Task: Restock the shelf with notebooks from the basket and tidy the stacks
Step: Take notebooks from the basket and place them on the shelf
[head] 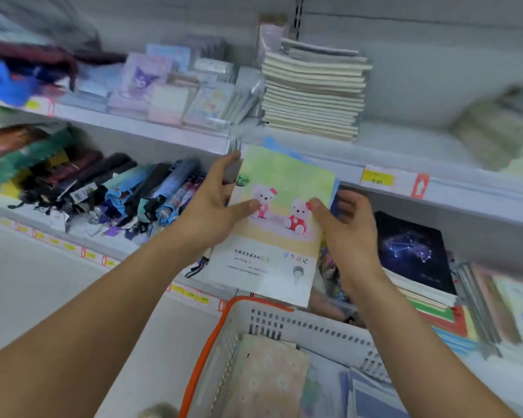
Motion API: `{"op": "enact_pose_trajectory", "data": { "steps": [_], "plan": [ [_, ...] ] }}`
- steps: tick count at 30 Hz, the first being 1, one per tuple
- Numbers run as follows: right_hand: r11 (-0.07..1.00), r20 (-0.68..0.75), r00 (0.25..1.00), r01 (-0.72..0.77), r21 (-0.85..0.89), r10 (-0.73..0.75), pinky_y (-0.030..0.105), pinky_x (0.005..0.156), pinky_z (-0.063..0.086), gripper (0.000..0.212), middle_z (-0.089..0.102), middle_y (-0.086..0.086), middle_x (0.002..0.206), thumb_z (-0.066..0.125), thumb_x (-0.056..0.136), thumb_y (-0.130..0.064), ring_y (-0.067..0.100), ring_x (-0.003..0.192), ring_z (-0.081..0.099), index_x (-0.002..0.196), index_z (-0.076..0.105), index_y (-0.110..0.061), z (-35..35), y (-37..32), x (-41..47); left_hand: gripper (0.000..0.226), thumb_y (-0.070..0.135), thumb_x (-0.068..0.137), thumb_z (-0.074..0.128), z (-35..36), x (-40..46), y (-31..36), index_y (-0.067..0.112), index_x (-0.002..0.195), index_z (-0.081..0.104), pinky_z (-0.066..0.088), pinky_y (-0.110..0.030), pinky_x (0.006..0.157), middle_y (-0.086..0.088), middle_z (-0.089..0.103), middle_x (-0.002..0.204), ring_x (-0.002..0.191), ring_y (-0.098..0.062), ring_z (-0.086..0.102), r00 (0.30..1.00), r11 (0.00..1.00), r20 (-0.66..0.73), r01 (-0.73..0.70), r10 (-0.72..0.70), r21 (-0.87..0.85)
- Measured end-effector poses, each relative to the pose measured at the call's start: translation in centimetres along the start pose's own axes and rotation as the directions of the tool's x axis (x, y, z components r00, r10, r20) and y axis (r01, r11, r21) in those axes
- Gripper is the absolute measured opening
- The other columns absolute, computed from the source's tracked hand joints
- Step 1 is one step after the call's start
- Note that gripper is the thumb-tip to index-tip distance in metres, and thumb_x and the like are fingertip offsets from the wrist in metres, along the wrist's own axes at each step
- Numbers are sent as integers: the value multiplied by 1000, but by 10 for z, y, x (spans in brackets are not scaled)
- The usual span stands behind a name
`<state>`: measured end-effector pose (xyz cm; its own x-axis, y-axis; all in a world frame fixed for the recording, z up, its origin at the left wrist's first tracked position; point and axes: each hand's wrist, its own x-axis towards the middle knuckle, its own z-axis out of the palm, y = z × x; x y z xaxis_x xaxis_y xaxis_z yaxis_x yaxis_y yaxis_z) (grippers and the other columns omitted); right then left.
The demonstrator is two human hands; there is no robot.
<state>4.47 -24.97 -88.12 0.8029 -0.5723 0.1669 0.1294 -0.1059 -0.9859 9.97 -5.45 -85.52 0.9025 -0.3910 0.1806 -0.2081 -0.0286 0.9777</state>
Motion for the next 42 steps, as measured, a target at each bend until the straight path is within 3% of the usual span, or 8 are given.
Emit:
{"op": "enact_pose_trajectory", "data": {
  "steps": [6,11,18,25,29,33,36,42],
  "plan": [
    [970,552,821,-227,81,146,36,51,60,21,75,12,101,52,103,-24,29,62,70,124,56,-24,5,-34,-36,43,10,94,61,3,8,22,24,133,52,56,-20,69,12,72,104,88,-2,70,917,977,-372,-190,143,-94],
    [979,429,902,-43,199,-47,20,34,33,17,66,9,70,44,106,-16,14,36,43,118,55,-12,2,-85,-9,36,55,94,44,7,16,45,49,129,45,52,-43,94,12,68,118,106,-13,66,951,933,-309,-117,6,-341],
    [867,342,926,-297,400,160,9,32,30,12,44,7,82,44,103,0,6,33,45,93,45,-7,21,-193,150,48,51,98,32,5,12,42,28,137,47,48,-46,101,3,66,121,111,-16,64,968,938,-242,-19,-69,-346],
    [956,70,991,126,-263,-112,29,56,55,21,62,17,86,69,89,-4,15,52,59,106,57,-6,20,-169,183,32,44,100,37,5,13,33,27,120,56,51,-43,97,3,69,111,109,-16,63,960,965,-231,102,-159,-242],
    [784,92,841,533,-318,-534,34,64,52,17,65,2,80,62,90,-17,18,65,63,107,61,-21,5,-67,92,22,43,97,50,2,5,20,26,102,63,53,-41,92,3,70,102,98,-15,66,974,974,-164,182,-159,137],
    [666,521,843,310,-678,138,35,65,50,29,65,-2,74,71,87,-43,19,70,64,84,63,-15,-4,117,-15,37,48,95,51,3,-13,-3,20,117,63,47,-32,92,-1,65,117,104,-18,60,863,570,257,44,-436,820],
    [471,229,723,-150,-869,652,34,86,51,90,59,13,128,73,72,-69,26,111,60,132,53,-5,-28,217,-73,46,47,96,50,11,-21,-10,15,129,58,48,-39,99,-1,62,122,106,-20,62,599,325,293,-57,-745,944],
    [511,37,751,-411,-755,659,38,96,49,97,44,11,143,90,65,-44,29,126,51,138,36,-10,-39,275,-124,43,57,92,48,11,-14,-18,31,125,57,44,-40,103,10,58,116,100,-13,57,720,326,283,-84,-633,942]
  ]
}}
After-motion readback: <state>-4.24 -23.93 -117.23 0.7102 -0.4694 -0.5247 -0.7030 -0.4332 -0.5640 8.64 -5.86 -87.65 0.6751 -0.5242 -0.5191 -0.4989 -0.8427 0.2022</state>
